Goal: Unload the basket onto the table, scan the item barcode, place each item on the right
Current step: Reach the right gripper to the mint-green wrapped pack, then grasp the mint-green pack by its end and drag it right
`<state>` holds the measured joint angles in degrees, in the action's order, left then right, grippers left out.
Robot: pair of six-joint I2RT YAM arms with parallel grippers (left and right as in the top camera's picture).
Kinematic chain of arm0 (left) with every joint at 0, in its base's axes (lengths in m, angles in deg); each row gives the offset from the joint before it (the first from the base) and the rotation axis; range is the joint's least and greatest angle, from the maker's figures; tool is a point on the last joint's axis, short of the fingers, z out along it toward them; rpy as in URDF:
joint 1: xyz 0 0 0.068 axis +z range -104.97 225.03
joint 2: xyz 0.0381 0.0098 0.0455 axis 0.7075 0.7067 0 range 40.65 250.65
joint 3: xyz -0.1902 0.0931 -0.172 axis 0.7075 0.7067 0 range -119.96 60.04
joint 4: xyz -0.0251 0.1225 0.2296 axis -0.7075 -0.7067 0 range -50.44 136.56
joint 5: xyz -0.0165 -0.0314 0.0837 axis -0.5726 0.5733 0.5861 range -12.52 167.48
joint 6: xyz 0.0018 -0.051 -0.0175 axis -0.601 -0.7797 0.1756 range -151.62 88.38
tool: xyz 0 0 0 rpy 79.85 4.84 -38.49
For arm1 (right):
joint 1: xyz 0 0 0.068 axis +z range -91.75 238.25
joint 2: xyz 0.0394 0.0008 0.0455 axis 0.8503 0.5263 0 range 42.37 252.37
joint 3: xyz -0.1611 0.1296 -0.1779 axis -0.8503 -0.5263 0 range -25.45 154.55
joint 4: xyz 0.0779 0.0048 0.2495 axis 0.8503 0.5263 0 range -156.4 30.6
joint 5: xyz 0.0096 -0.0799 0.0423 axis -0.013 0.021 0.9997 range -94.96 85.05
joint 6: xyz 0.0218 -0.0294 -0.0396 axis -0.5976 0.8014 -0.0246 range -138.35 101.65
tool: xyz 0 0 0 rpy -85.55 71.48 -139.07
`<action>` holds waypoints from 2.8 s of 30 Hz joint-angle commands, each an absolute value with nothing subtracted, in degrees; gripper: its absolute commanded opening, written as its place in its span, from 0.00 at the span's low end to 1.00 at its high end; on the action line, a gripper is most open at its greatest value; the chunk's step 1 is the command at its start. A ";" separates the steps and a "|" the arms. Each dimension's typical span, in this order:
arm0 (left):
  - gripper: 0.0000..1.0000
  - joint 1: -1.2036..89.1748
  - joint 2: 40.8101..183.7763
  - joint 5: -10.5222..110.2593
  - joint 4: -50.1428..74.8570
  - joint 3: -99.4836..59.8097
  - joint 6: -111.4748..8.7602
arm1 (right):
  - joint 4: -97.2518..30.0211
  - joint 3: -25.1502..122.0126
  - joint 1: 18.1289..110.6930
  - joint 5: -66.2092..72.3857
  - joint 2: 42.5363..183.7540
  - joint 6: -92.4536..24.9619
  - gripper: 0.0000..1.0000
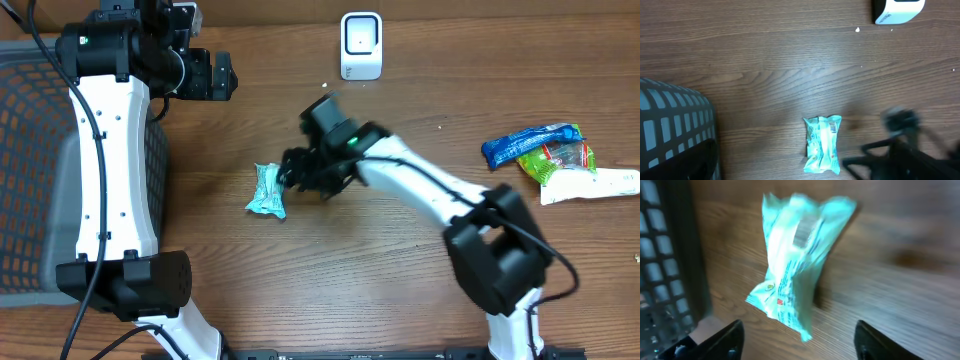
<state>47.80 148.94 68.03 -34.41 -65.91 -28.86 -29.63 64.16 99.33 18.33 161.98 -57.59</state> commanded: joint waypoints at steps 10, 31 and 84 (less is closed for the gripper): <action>1.00 48.00 149.20 67.38 -34.21 -65.69 -29.03 | -28.73 63.85 104.20 16.06 166.60 -58.58 0.49; 0.99 48.00 149.20 67.38 -34.21 -65.69 -29.03 | -38.94 63.92 98.26 22.46 166.60 -50.86 0.77; 1.00 48.00 149.20 67.38 -34.21 -65.69 -29.03 | -15.42 70.54 74.59 13.33 164.80 -17.07 0.82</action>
